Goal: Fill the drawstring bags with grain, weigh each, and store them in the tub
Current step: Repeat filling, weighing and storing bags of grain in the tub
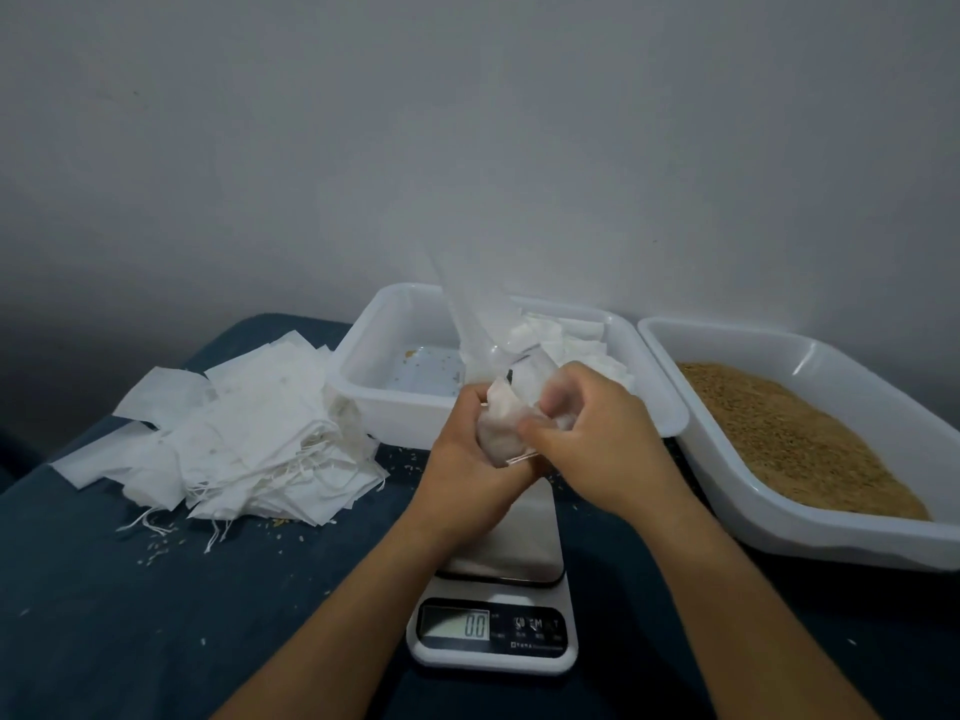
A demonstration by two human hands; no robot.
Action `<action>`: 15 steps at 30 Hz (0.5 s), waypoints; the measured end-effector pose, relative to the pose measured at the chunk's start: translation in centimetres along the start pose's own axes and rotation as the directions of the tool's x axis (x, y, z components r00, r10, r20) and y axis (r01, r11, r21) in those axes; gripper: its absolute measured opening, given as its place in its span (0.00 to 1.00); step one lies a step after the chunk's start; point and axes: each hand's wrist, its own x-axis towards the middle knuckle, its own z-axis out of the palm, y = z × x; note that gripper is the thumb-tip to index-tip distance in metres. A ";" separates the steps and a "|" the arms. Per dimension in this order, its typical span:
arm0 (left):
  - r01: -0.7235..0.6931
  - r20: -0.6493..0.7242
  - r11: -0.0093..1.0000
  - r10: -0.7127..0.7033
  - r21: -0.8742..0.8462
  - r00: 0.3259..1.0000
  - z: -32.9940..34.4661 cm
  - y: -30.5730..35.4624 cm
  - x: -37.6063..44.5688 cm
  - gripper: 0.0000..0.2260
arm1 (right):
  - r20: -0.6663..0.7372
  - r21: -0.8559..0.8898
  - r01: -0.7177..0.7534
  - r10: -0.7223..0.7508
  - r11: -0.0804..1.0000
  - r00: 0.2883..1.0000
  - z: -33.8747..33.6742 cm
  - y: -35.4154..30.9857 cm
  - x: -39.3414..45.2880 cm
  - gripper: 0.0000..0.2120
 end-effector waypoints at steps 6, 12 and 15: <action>0.163 0.192 0.974 -0.132 -0.156 0.972 -0.5 0.3 0.3 0.21 | 0.115 -0.109 0.216 -0.204 0.970 0.972 -4.4 -0.4 1.3 0.10; 0.188 0.136 0.956 -0.159 -0.228 0.978 -0.3 0.5 0.4 0.11 | 0.095 -0.063 0.265 -0.259 0.962 0.961 -5.7 -0.3 2.4 0.10; 0.220 0.171 0.925 -0.173 -0.311 0.970 -0.4 0.6 0.5 0.15 | 0.080 0.031 0.255 -0.257 0.966 0.963 -5.5 0.0 2.4 0.12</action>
